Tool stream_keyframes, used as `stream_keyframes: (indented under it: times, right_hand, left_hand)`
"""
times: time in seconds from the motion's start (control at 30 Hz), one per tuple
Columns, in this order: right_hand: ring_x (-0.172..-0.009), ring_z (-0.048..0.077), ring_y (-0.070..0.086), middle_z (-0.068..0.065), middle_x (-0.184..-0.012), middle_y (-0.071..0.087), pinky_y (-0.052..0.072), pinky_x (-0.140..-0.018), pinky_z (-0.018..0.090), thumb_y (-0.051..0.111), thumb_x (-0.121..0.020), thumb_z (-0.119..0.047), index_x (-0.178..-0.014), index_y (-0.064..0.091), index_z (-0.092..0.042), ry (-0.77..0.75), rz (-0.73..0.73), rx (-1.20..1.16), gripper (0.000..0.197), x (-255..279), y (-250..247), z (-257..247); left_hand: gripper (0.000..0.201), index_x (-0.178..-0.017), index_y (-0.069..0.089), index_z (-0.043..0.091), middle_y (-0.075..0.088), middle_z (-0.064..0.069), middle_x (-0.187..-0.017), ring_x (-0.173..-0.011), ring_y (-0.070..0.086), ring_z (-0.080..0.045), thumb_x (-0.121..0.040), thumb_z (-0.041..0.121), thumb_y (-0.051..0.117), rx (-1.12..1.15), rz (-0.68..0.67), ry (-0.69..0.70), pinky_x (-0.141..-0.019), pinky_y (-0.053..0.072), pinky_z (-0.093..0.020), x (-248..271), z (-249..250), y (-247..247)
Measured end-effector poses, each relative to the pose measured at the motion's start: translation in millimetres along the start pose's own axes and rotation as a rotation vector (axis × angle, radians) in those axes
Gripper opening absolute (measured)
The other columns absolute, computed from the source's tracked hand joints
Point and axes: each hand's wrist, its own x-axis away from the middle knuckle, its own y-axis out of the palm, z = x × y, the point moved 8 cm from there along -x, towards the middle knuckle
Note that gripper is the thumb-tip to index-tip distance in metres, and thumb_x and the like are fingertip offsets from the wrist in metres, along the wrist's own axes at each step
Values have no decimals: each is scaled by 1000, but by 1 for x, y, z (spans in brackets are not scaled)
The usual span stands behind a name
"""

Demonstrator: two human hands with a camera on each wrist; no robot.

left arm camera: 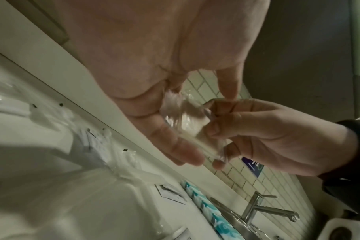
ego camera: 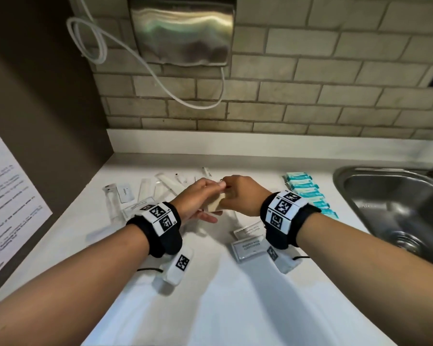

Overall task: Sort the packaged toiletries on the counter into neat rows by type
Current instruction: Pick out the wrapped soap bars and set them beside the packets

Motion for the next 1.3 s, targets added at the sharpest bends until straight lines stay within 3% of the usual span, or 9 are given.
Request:
stream_keyframes:
  times: [0.13,0.23,0.33,0.47,0.73,1.0,1.07,1.2,1.3]
  right_hand:
    - [-85,17,55,6,-110,54,37,-70,20,79,-75,-29,-119,57,-17,32,79,-3,50,7,-11,25]
    - [-89,14,51,7,-122,51,39,-75,23,80,-74,-31,-133,44,-18,82,86,-51,70,17,-17,47]
    - [-108,19,53,4,-138,41,47,-89,31,83,-67,-41,-143,31,-24,212,-79,25,94,32,-8,83]
    - [-129,27,45,3,-146,30,42,-106,42,86,-59,-48,-150,21,-24,331,-357,191,115,49,23,113]
    - [-94,24,58,2,-113,38,55,-88,39,82,-59,-38,-128,49,-22,280,-365,205,78,25,60,101]
    - [-112,27,47,9,-117,45,47,-93,33,73,-77,-38,-123,51,-11,200,-261,227,58,-4,63,75]
    - [-115,26,45,10,-120,47,45,-93,32,71,-80,-38,-128,47,-11,194,-242,204,60,-6,60,70]
    - [-115,24,54,6,-133,51,46,-89,29,86,-64,-38,-140,39,-14,231,-195,-39,92,-3,45,75]
    - [-95,20,62,2,-129,52,48,-69,22,84,-70,-28,-147,27,-17,196,-189,-195,96,6,33,74]
  left_hand:
    - [36,-121,51,16,59,-15,-113,-82,64,-23,-89,7,63,-80,45,46,-58,60,-30,-14,5,13]
    - [34,-114,55,20,56,-17,-109,-80,59,-23,-86,2,62,-137,57,64,-54,58,-29,-23,7,16]
    - [31,-110,57,23,55,-18,-111,-85,60,-26,-86,3,63,-167,83,76,-54,58,-30,-28,7,10]
    - [30,-102,58,30,52,-20,-123,-100,64,-38,-86,5,64,-173,120,82,-60,61,-34,-36,11,0]
    - [31,-102,58,30,50,-17,-126,-101,63,-34,-86,5,65,-190,108,75,-55,58,-29,-49,5,2]
    - [30,-99,59,34,48,-12,-128,-103,64,-32,-86,7,66,-231,141,71,-60,59,-32,-44,4,-13]
    - [31,-102,57,31,51,-13,-125,-101,64,-33,-87,6,65,-232,150,71,-58,60,-32,-39,5,-15]
    - [35,-116,52,24,52,-9,-117,-87,65,-27,-89,4,62,-239,120,39,-60,61,-35,-25,-1,-10]
    - [39,-121,47,24,55,-10,-115,-77,66,-29,-91,3,60,-161,35,-21,-61,57,-42,-12,-15,11]
